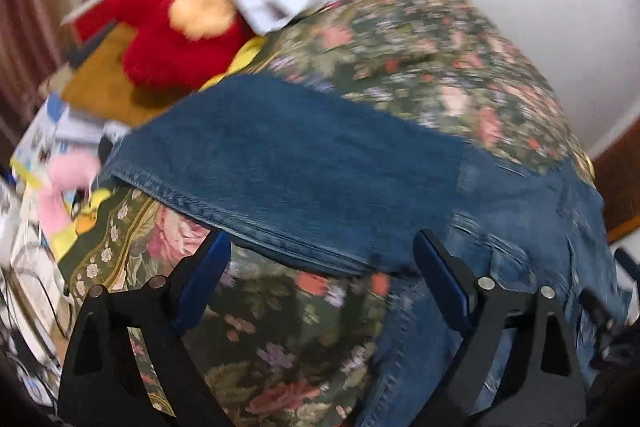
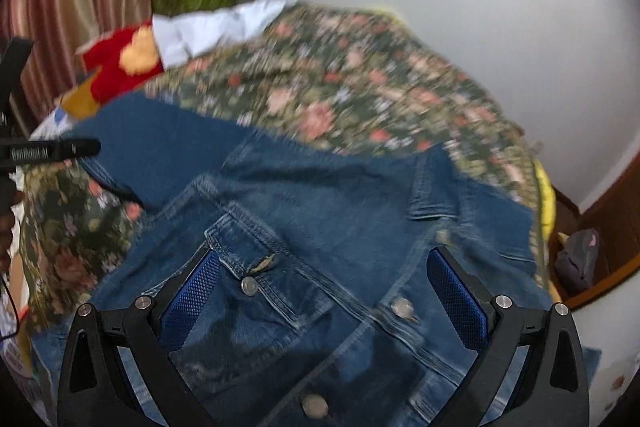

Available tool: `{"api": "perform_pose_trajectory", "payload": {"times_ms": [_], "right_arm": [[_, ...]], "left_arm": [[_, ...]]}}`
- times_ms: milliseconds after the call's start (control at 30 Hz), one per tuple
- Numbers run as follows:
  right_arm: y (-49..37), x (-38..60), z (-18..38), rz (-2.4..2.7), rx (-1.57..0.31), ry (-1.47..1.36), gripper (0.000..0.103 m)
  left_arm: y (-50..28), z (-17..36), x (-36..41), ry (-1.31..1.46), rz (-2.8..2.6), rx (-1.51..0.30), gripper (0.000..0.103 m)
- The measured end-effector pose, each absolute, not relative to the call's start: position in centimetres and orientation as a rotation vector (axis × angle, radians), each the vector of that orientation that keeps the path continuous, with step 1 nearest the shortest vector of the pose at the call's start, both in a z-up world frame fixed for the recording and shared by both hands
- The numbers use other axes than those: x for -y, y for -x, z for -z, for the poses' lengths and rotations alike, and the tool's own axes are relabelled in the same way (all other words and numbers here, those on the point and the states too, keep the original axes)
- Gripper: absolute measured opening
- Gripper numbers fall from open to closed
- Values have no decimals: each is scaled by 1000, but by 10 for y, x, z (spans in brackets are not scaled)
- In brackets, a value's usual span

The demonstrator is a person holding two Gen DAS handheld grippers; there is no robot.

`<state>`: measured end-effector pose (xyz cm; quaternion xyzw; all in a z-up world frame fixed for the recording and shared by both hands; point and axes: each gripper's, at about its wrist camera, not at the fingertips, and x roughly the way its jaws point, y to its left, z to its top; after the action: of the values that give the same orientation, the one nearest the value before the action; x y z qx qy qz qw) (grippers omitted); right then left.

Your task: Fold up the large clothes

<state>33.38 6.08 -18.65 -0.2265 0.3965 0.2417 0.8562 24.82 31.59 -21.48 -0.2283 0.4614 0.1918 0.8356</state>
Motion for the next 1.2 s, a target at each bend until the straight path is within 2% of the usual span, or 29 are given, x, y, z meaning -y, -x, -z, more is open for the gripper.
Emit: {"api": "perform_pose_trajectory", "payload": {"times_ms": [333,400,467,500,533,633,767,967,1200], "right_arm": [[-384,-104,239,-618,-1054,492,103],[-392,-106,252,-650,-1147,430,103],[-396,-106,261,-642,-1182,412,103],[-396,-107,264,-638,-1176,420,103],[-395,-108,267,-641,-1172,433,103],[-392,-109,267,-650,-1161,448,103],[-391,-106,264,-654,-1168,440,103],[-384,-91,243,-647,-1122,445,103],[-359,-56,187,-614,-917,472,103]], "left_arm": [[-252,240,-364,739,-388,-946,92],[-253,240,-373,775,-397,-924,85],[-257,240,-381,761,-432,-927,68],[-262,241,-385,747,-448,-928,64],[-265,242,-388,731,-468,-933,55],[-271,242,-397,696,-503,-920,47],[-277,237,-400,640,-575,-896,19],[-277,189,-379,507,-565,-786,12],[-285,106,-304,269,-443,-611,10]]}}
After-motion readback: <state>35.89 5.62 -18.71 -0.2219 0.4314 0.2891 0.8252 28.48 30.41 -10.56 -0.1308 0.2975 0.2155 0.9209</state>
